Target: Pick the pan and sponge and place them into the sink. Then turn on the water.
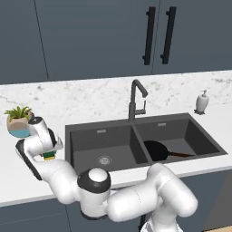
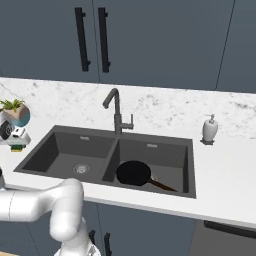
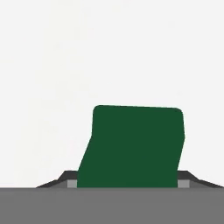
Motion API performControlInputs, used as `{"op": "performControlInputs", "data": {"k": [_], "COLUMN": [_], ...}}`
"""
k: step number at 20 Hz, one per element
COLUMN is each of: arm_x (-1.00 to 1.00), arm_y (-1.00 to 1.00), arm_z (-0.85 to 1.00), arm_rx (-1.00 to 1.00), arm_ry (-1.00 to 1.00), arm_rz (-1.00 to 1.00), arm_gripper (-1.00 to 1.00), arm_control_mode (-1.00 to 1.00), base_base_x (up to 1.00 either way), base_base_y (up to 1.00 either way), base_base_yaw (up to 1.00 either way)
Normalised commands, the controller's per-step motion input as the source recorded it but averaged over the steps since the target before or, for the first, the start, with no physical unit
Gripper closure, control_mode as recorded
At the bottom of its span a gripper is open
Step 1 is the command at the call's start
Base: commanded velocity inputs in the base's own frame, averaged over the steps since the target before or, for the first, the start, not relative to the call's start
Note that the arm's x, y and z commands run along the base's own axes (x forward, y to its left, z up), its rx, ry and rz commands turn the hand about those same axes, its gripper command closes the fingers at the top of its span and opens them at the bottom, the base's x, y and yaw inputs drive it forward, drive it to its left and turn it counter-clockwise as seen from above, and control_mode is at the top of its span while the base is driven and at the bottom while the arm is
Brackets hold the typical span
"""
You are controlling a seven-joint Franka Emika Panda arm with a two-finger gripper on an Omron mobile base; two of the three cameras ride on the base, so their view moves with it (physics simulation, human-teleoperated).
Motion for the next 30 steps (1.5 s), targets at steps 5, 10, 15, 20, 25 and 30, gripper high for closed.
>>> {"op": "performControlInputs", "data": {"k": [5,10,15,20,25,30], "arm_x": [-0.18,-0.44,-0.50,-0.42,-0.63,-0.77], "arm_y": [0.06,-0.43,-0.86,-0.86,-0.64,-0.60], "arm_z": [-0.56,-0.33,-0.12,0.12,0.48,0.40], "arm_rx": [-0.03,0.03,0.09,0.21,0.22,0.10], "arm_ry": [0.01,0.02,0.03,0.01,0.07,0.02], "arm_rz": [-0.10,-0.38,-0.52,-0.50,-0.41,-0.32], "arm_gripper": [1.00,1.00,1.00,1.00,1.00,1.00], "arm_control_mode": [-1.00,-1.00,-1.00,-1.00,-1.00,-1.00], "base_base_x": [0.00,0.00,0.00,0.00,0.00,0.00], "base_base_y": [0.00,0.00,0.00,0.00,0.00,0.00], "base_base_yaw": [0.00,0.00,0.00,0.00,0.00,0.00]}}
